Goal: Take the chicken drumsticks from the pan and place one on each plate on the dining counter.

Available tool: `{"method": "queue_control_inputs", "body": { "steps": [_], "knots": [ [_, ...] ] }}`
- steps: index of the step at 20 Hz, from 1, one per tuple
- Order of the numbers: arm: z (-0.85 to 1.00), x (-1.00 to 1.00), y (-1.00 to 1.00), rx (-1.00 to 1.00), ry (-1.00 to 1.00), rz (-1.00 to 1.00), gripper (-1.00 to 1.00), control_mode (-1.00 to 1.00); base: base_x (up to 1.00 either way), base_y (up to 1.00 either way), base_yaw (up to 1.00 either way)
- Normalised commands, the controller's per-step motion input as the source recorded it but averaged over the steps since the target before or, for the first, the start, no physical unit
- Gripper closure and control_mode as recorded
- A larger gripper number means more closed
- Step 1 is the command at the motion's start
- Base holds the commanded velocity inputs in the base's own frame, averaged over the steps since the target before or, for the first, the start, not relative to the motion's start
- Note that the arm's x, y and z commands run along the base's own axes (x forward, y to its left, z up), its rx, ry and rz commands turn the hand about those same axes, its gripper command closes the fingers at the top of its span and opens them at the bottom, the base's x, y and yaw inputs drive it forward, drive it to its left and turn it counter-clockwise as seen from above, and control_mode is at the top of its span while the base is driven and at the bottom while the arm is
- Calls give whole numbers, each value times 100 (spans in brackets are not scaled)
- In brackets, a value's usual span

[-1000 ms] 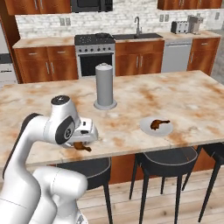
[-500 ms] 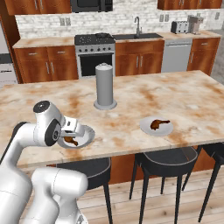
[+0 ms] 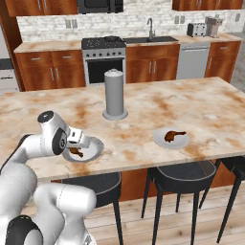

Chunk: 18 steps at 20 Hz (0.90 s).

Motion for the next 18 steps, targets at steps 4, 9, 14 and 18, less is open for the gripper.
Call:
{"method": "queue_control_inputs", "body": {
  "steps": [4, 9, 14, 18],
  "knots": [
    [-9, 35, 0, 0, 30, -1, 100, -100, 0, 0, 0],
    [-15, 45, 4, 0, 8, 0, 100, -100, 0, 0, 0],
    [-25, 37, 23, 0, 0, -3, 100, -100, 0, 0, 0],
    [-31, 17, 17, 0, 0, -5, 100, -100, 0, 0, 0]
  ]
}}
